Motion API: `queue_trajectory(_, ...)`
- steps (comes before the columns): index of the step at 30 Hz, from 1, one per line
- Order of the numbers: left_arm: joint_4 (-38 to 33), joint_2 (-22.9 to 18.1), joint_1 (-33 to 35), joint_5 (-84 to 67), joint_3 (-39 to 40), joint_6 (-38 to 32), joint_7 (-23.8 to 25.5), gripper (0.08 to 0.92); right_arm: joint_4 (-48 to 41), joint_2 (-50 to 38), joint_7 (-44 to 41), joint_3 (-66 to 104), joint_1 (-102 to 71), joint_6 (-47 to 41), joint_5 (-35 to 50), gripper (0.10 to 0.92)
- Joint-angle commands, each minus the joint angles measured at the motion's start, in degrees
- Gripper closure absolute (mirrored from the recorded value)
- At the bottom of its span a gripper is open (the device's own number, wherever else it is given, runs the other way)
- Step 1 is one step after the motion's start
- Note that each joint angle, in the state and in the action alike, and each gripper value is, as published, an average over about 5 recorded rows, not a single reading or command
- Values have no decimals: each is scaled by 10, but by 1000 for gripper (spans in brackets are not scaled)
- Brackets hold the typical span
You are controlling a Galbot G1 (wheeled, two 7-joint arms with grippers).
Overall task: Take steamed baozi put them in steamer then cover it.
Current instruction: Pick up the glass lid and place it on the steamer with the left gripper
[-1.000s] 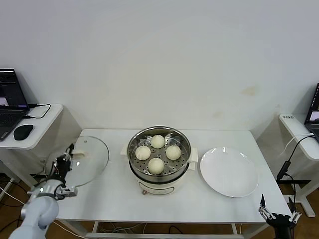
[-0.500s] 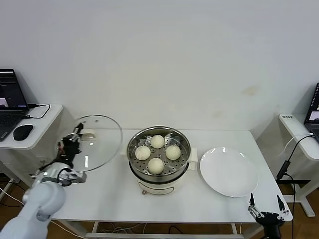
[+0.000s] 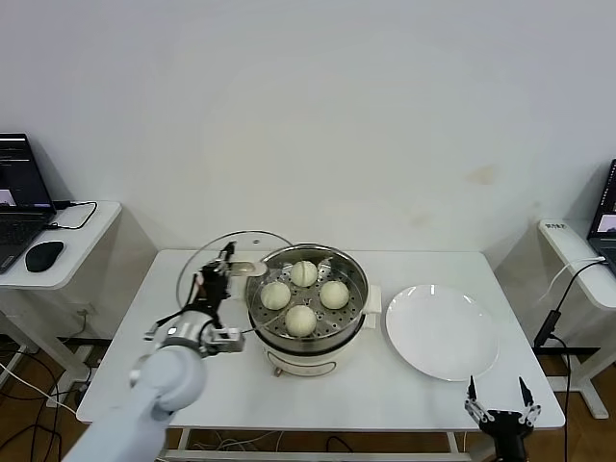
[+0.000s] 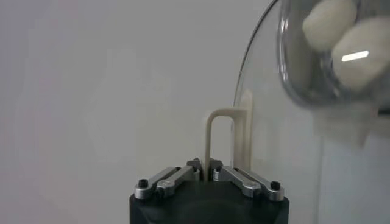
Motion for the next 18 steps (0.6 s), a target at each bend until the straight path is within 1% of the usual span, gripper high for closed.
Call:
queue_trajectory(1,22,-95,-64,93,96,39,56,852,-14,2,2,-12,2,4,-22,203)
queue_trajectory(11,63,-162,-73,156,120,40,75,852,-21,2,2,-13,3,6,-23,203)
queue_trajectory(18,87,-187,-69,182,131,36,78,852,-25,2,1,-12,1,9,-24,203)
